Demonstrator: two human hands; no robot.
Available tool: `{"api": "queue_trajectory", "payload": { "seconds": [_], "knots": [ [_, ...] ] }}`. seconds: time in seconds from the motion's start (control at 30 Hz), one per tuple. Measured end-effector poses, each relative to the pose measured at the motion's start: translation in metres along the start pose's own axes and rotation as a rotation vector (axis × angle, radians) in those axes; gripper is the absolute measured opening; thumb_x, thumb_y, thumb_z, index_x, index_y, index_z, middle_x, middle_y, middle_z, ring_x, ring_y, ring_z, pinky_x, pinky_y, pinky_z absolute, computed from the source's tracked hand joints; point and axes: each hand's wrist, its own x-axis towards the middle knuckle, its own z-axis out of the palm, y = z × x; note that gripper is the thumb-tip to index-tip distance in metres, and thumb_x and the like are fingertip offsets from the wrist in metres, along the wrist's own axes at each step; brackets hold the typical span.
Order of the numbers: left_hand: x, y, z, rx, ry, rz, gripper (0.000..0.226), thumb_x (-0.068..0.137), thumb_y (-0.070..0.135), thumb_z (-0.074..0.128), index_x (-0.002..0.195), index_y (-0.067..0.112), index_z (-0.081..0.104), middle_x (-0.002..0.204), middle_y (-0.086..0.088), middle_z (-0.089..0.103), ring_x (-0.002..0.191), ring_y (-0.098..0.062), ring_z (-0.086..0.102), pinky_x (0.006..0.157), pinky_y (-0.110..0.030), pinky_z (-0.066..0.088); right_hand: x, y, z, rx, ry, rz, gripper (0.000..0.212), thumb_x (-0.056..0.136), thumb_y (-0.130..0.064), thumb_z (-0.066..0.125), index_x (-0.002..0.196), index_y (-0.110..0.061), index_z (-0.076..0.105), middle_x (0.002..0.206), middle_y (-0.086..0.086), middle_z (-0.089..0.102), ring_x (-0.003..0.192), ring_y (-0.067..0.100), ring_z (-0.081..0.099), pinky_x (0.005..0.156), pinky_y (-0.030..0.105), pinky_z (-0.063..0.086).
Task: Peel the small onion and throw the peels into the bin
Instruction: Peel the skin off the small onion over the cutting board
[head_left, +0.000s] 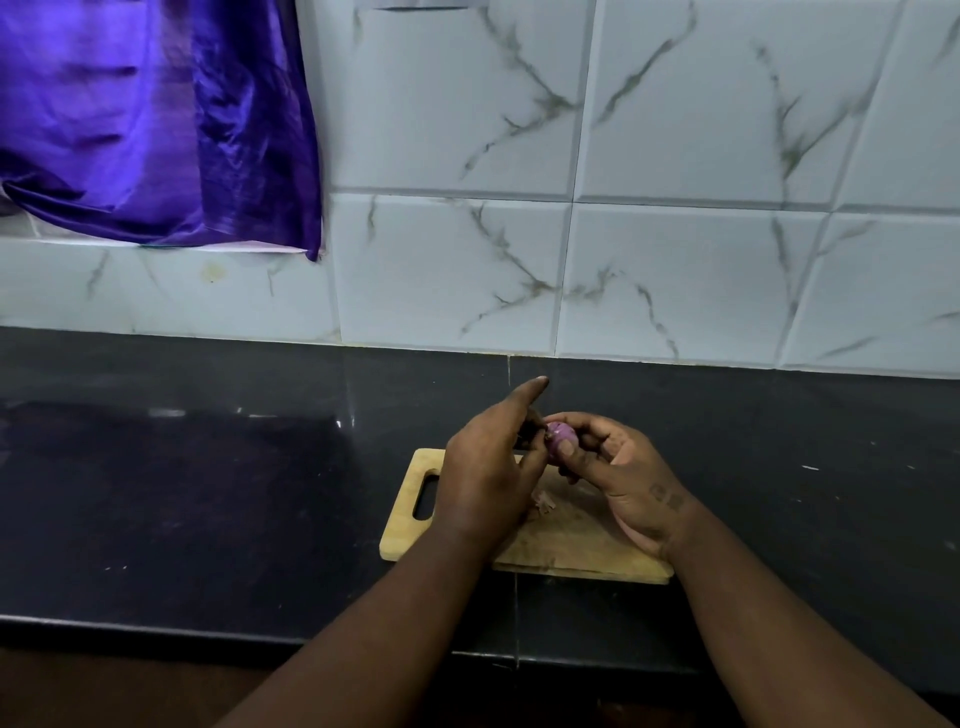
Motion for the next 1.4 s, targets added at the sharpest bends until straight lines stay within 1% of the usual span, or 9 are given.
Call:
{"api": "queue_trajectory", "payload": {
  "seconds": [0.1, 0.23, 0.37, 0.53, 0.73, 0.93, 1.13, 1.27, 1.4],
  "knots": [
    [0.000, 0.003, 0.002, 0.049, -0.001, -0.008, 0.056, 0.097, 0.021, 0.071, 0.150, 0.027, 0.052, 0.107, 0.011, 0.067, 0.098, -0.008, 0.066, 0.087, -0.034, 0.061, 0.000, -0.001, 0.001, 0.004, -0.001, -0.009, 0.035, 0.088, -0.022, 0.072, 0.121, -0.011, 0.071, 0.113, 0.012, 0.076, 0.097, 0.013, 0.071, 0.076, 0.028, 0.054],
    [0.001, 0.005, 0.001, 0.024, -0.038, -0.058, 0.051, 0.098, 0.018, 0.070, 0.146, 0.024, 0.055, 0.107, 0.017, 0.060, 0.102, -0.007, 0.063, 0.089, -0.030, 0.058, 0.000, -0.001, 0.001, 0.002, -0.017, -0.017, 0.035, 0.089, -0.018, 0.072, 0.123, -0.011, 0.070, 0.119, 0.013, 0.075, 0.104, 0.017, 0.071, 0.080, 0.028, 0.055],
    [0.004, -0.002, -0.002, -0.031, 0.043, -0.200, 0.030, 0.097, 0.009, 0.066, 0.126, 0.020, 0.068, 0.108, 0.009, 0.069, 0.098, -0.005, 0.065, 0.086, -0.034, 0.060, 0.001, -0.001, 0.000, 0.057, 0.016, -0.054, 0.041, 0.086, -0.017, 0.070, 0.125, -0.007, 0.067, 0.121, 0.015, 0.073, 0.104, 0.019, 0.068, 0.080, 0.024, 0.057],
    [0.004, -0.003, 0.001, 0.033, -0.009, -0.124, 0.017, 0.097, 0.009, 0.062, 0.101, 0.020, 0.074, 0.097, 0.009, 0.067, 0.088, -0.005, 0.062, 0.075, -0.033, 0.057, 0.003, -0.001, -0.001, 0.083, 0.030, -0.051, 0.045, 0.085, -0.017, 0.069, 0.129, -0.006, 0.065, 0.121, 0.014, 0.073, 0.104, 0.018, 0.067, 0.080, 0.023, 0.056],
    [0.004, -0.004, 0.000, 0.003, 0.009, -0.087, 0.010, 0.096, 0.024, 0.073, 0.104, 0.022, 0.076, 0.098, 0.012, 0.072, 0.091, -0.004, 0.067, 0.077, -0.030, 0.059, 0.002, 0.001, -0.002, 0.094, 0.007, -0.043, 0.044, 0.087, -0.014, 0.069, 0.130, -0.008, 0.065, 0.126, 0.014, 0.072, 0.113, 0.023, 0.070, 0.086, 0.026, 0.057],
    [0.004, -0.003, -0.003, -0.246, -0.028, -0.319, 0.010, 0.094, 0.026, 0.076, 0.100, 0.021, 0.082, 0.089, 0.009, 0.079, 0.085, -0.003, 0.074, 0.076, -0.026, 0.063, 0.003, 0.004, -0.003, 0.087, 0.006, -0.063, 0.044, 0.084, -0.007, 0.075, 0.127, -0.010, 0.066, 0.129, 0.016, 0.069, 0.121, 0.029, 0.066, 0.103, 0.038, 0.054],
    [0.005, -0.004, -0.003, -0.346, -0.026, -0.369, 0.012, 0.090, 0.018, 0.079, 0.102, 0.015, 0.083, 0.089, 0.005, 0.081, 0.084, -0.004, 0.076, 0.073, -0.018, 0.060, 0.004, 0.005, -0.004, 0.089, 0.011, -0.103, 0.047, 0.074, 0.000, 0.080, 0.117, -0.013, 0.067, 0.118, 0.012, 0.071, 0.107, 0.020, 0.067, 0.091, 0.029, 0.057],
    [0.005, -0.006, -0.002, -0.332, -0.031, -0.373, 0.011, 0.089, 0.020, 0.081, 0.099, 0.015, 0.085, 0.086, 0.005, 0.082, 0.081, -0.006, 0.077, 0.071, -0.022, 0.062, 0.003, 0.005, -0.004, 0.032, 0.017, -0.129, 0.046, 0.074, 0.005, 0.080, 0.114, -0.013, 0.066, 0.112, 0.004, 0.074, 0.105, 0.018, 0.068, 0.090, 0.028, 0.056],
    [0.004, -0.006, -0.002, -0.276, -0.032, -0.356, 0.012, 0.089, 0.023, 0.081, 0.098, 0.016, 0.085, 0.084, 0.006, 0.081, 0.079, -0.004, 0.076, 0.069, -0.023, 0.062, 0.002, 0.004, -0.004, -0.001, 0.023, -0.142, 0.049, 0.068, 0.000, 0.082, 0.113, -0.011, 0.066, 0.109, 0.001, 0.076, 0.103, 0.015, 0.071, 0.089, 0.029, 0.057]
  ]
}}
